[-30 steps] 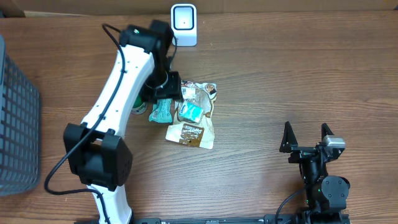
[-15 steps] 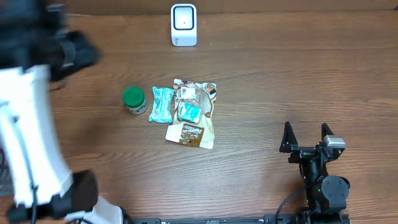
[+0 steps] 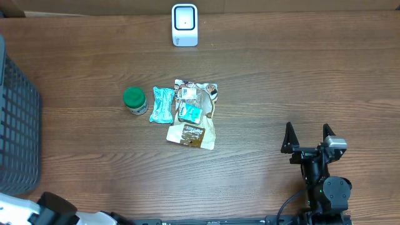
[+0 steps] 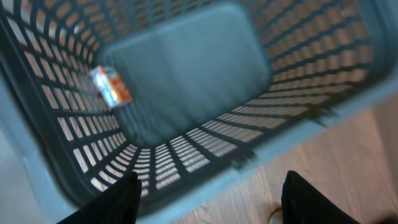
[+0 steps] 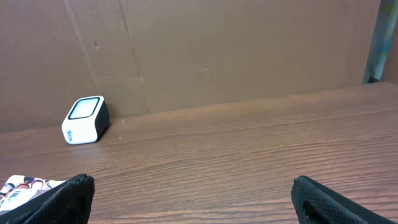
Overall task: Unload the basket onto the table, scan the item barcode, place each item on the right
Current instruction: 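Reach into the basket and grasp the orange Kleenex pack, then carry the orange Kleenex pack and place it on the item pile, then raise the left arm aside and move the right gripper toward the pile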
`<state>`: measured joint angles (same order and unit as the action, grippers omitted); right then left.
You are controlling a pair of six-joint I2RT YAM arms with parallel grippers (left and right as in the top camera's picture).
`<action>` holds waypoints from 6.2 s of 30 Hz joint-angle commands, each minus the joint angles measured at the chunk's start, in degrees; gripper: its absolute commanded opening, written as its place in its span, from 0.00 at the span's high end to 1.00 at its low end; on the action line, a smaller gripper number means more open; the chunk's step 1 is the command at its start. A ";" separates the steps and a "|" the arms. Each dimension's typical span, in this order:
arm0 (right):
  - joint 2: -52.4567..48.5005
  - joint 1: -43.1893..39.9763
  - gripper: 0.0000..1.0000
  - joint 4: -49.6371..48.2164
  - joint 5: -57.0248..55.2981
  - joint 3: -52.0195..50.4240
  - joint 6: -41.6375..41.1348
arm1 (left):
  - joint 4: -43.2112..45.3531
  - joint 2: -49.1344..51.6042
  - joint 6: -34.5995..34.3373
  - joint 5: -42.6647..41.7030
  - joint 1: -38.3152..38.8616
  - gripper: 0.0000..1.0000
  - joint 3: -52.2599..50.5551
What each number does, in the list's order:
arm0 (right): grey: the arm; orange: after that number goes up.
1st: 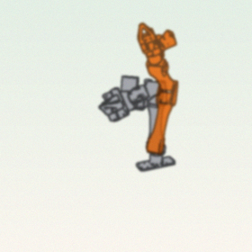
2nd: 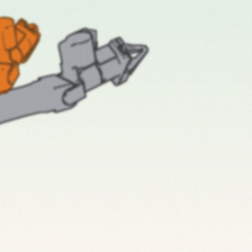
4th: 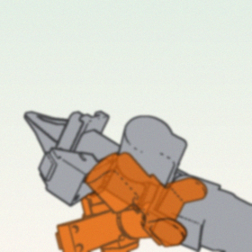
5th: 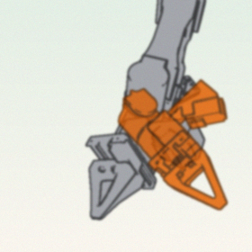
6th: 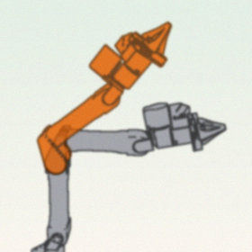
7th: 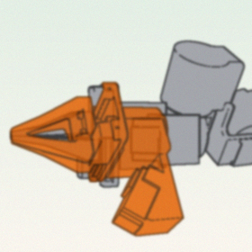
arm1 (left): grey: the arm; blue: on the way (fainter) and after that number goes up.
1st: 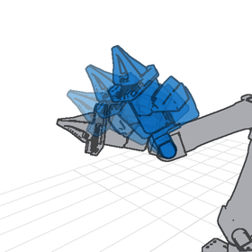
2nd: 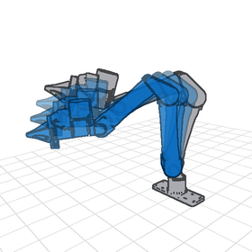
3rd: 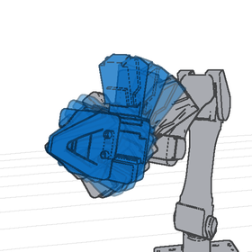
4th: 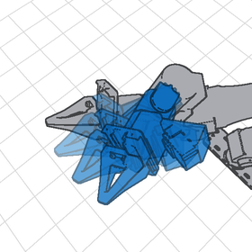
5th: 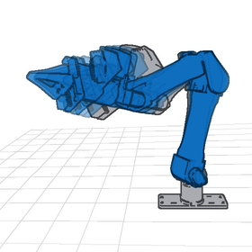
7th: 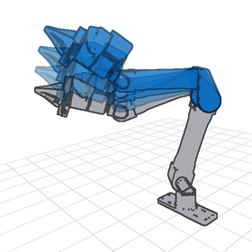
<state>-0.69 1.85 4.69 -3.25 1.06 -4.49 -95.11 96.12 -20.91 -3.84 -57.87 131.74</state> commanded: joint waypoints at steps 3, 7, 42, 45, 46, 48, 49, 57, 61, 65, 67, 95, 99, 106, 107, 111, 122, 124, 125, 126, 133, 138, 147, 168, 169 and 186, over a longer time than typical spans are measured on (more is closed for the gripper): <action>0.52 -0.37 0.00 -0.26 -0.09 -0.61 0.02 | 3.37 4.13 -1.03 0.83 -1.05 0.44 -7.93; 0.52 -0.37 0.00 -0.26 -0.09 -0.61 0.02 | 6.29 6.86 -2.91 4.15 -1.05 0.44 -11.61; 0.52 -0.37 0.00 -0.26 -0.11 -0.61 0.02 | 30.14 17.14 -8.44 21.99 -6.64 0.24 -38.27; 0.52 -0.37 0.00 -0.26 -0.09 -0.61 0.02 | 30.91 19.61 -8.41 22.47 -6.67 0.24 -38.27; 0.52 -0.37 0.00 -0.26 -0.11 -0.61 0.02 | 31.12 20.26 -8.44 22.47 -6.67 0.24 -38.27; 0.52 -0.37 0.00 -0.26 -0.09 -0.61 0.02 | 31.63 21.64 -8.44 22.45 -6.64 0.25 -38.27; 0.52 -0.37 0.00 -0.26 -0.09 -0.61 0.02 | 31.87 22.12 -8.44 22.45 -6.64 0.25 -38.27; 0.52 -0.37 0.00 -0.26 -0.09 -0.61 0.02 | 33.75 25.33 -8.44 22.40 -6.62 0.42 -38.27; 0.52 -0.37 0.00 -0.26 -0.11 -0.61 0.02 | 33.88 25.49 -8.44 21.99 -6.60 0.96 -38.27; 0.52 -0.37 0.00 -0.26 -0.11 -0.61 0.02 | 33.24 25.33 -6.67 19.52 -6.60 0.96 -38.10; 0.52 -0.37 0.00 -0.26 -0.09 -0.61 0.02 | 32.48 24.83 -5.90 17.25 -6.60 0.96 -37.38; 0.52 -0.37 0.00 -0.26 -0.09 -0.61 0.02 | 23.41 -13.09 6.14 -12.68 38.29 0.96 -27.98; 0.52 -0.37 0.00 -0.26 -0.11 -0.61 0.02 | 23.78 -9.20 6.12 -9.05 54.03 0.96 -31.95; 0.52 -0.37 0.00 -0.26 -0.09 -0.61 0.02 | 26.27 1.18 3.45 -7.58 67.73 0.96 -39.43; 0.52 -0.37 0.00 -0.26 -0.11 -0.61 0.02 | 26.75 2.64 2.86 -7.61 68.89 0.95 -40.24; 0.52 -0.37 0.00 -0.26 -0.11 -0.61 0.02 | 27.50 8.22 2.45 -7.39 72.39 0.96 -42.03; 0.52 -0.37 0.00 -0.26 -0.11 -0.61 0.02 | 26.60 11.39 2.47 -7.65 75.54 0.55 -42.01; 0.52 -0.37 0.00 -0.31 -0.17 -0.61 0.07 | 26.08 11.39 2.45 -7.91 75.52 0.31 -42.01; 0.52 -0.37 0.00 -0.37 -0.17 -0.59 0.04 | 25.88 11.34 2.45 -8.31 75.47 0.29 -41.97; 0.52 -0.37 0.00 -0.28 -0.11 -0.59 0.02 | 25.77 11.34 2.45 -8.74 75.43 0.28 -41.88; 0.52 -0.37 0.00 -1.07 1.79 -0.59 -0.20 | 22.43 9.68 2.82 -11.04 73.92 0.30 -34.42; 0.52 -0.37 0.00 -3.04 16.15 -0.46 -0.31 | 15.52 8.13 5.49 -10.54 71.49 0.27 -21.38; -6.97 -0.37 0.00 2.19 25.03 9.16 -4.92 | 7.82 8.00 7.65 -9.14 61.16 0.19 -3.63; -70.31 2.91 0.00 38.27 34.84 65.51 -2.99 | 7.69 8.46 7.69 8.94 51.34 0.01 -4.68; -72.83 4.24 0.00 38.86 35.69 67.04 -1.77 | 7.93 8.55 7.78 8.92 51.34 0.01 -5.18; -93.37 20.35 0.00 28.85 36.57 71.95 -4.09 | 11.54 8.61 12.98 8.72 48.52 0.00 -8.66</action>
<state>-93.93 21.47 35.51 32.82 71.16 -6.94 -83.81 104.79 -8.95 4.16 -8.38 123.24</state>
